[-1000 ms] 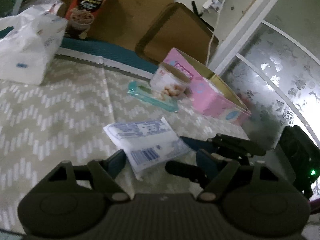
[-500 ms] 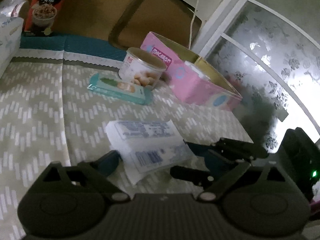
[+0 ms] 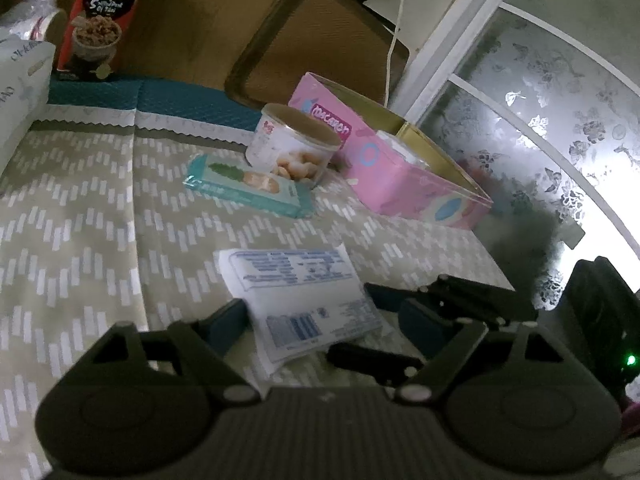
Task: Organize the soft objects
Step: 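Lift the white paper packet with the left gripper and carry it, then lower the white paper packet into the pink tin and open the left gripper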
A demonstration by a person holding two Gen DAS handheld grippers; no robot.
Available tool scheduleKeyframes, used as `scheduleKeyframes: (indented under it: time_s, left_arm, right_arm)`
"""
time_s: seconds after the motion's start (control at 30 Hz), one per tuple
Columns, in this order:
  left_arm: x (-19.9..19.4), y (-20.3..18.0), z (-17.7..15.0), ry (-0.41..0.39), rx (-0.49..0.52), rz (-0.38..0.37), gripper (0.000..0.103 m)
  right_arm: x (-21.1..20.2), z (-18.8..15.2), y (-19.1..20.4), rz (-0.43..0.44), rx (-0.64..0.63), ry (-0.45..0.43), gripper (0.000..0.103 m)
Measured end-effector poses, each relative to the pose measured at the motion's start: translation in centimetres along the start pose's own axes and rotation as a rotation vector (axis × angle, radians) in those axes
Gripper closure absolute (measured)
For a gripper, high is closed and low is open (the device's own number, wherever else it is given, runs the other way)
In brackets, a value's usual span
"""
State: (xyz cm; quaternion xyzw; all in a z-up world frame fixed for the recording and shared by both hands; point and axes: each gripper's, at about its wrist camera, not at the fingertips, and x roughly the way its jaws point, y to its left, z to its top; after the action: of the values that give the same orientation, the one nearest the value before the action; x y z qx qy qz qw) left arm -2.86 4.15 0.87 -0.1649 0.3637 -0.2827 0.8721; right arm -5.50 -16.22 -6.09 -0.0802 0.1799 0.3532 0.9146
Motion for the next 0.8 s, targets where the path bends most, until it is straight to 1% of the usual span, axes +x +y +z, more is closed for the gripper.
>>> scheduleKeyframes:
  time_s: [0.17,0.23,0.33,0.47,0.67,0.8]
  left_arm:
    - [-0.2,-0.2,0.4,-0.003,0.014,-0.009,0.018]
    - [-0.4,-0.2,0.8,-0.012,0.024,-0.018,0.018]
    - [-0.6,-0.7,1.6,-0.027,0.045,-0.030,0.018]
    - [-0.1,-2.0,2.7,-0.029,0.090,-0.042,0.018]
    - [1.6,-4.8,4.8,-0.030,0.180,-0.073,0.018]
    - [3.8,-7.6,6.9,-0.028,0.238,-0.122,0.018]
  right_arm:
    - [-0.3,0.1,0.2,-0.007,-0.009,-0.007,0.047]
    - [-0.5,0.3,0.2,-0.013,-0.014,-0.023,0.047]
    - [-0.9,0.7,-0.3,-0.017,-0.002,-0.052,0.047]
    - [-1.2,1.1,-0.8,-0.040,0.013,-0.066,0.047]
    - [-2.9,1.4,-2.3,-0.102,0.044,-0.105,0.047]
    - [-4.6,1.6,-3.8,-0.185,0.059,-0.162,0.047]
